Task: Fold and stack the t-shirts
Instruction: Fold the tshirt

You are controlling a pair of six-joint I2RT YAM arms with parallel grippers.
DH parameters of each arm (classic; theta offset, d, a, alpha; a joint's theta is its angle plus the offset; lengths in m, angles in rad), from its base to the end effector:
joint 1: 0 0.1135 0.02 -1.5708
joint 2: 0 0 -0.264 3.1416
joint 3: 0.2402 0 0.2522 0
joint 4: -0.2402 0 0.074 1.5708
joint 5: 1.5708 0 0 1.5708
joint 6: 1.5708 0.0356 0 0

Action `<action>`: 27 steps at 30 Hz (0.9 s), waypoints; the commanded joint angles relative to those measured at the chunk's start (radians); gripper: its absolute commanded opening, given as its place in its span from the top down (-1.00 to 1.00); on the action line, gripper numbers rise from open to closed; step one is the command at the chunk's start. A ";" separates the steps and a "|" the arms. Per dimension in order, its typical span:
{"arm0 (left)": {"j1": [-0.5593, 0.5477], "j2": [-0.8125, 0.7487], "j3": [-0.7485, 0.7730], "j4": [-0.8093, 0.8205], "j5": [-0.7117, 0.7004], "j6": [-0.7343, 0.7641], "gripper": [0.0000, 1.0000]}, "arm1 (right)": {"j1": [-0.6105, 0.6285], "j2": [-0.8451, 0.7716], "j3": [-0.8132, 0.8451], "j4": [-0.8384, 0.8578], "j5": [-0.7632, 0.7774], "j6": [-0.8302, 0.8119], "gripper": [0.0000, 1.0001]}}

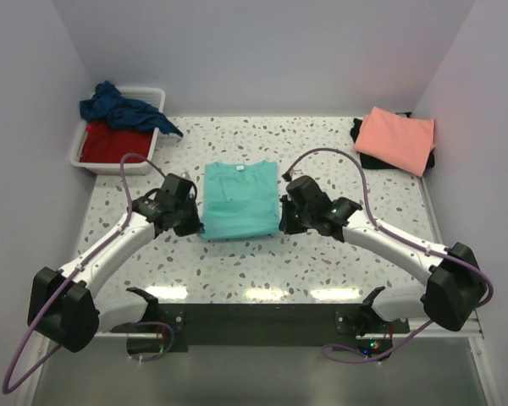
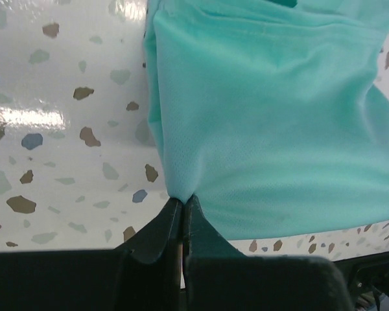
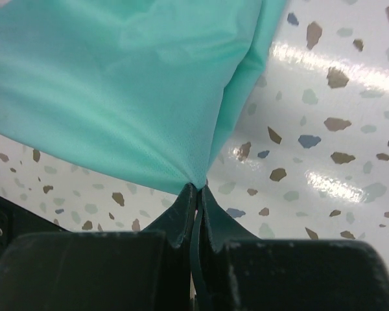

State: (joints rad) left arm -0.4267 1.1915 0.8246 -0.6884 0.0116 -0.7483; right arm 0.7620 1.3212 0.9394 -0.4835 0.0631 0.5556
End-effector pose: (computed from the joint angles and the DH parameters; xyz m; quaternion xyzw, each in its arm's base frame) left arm 0.2060 -0.0941 0.2315 -0.1533 0.9547 -0.1460 0.2091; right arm 0.2009 0.1886 0.2503 -0.0858 0.9341 0.1880 0.2912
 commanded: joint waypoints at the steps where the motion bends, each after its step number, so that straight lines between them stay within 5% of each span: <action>1: 0.006 -0.013 0.103 -0.059 -0.107 0.015 1.00 | -0.007 -0.008 0.097 -0.076 0.110 -0.054 1.00; 14: 0.006 0.039 0.263 -0.054 -0.226 0.015 1.00 | -0.013 0.038 0.275 -0.092 0.228 -0.125 1.00; 27: 0.065 0.393 0.570 -0.031 -0.254 0.056 1.00 | -0.153 0.257 0.417 0.039 0.136 -0.171 1.00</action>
State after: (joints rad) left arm -0.4133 1.5227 1.2858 -0.7284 -0.1875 -0.7345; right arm 0.6483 1.5318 1.2758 -0.5041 0.2085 0.4210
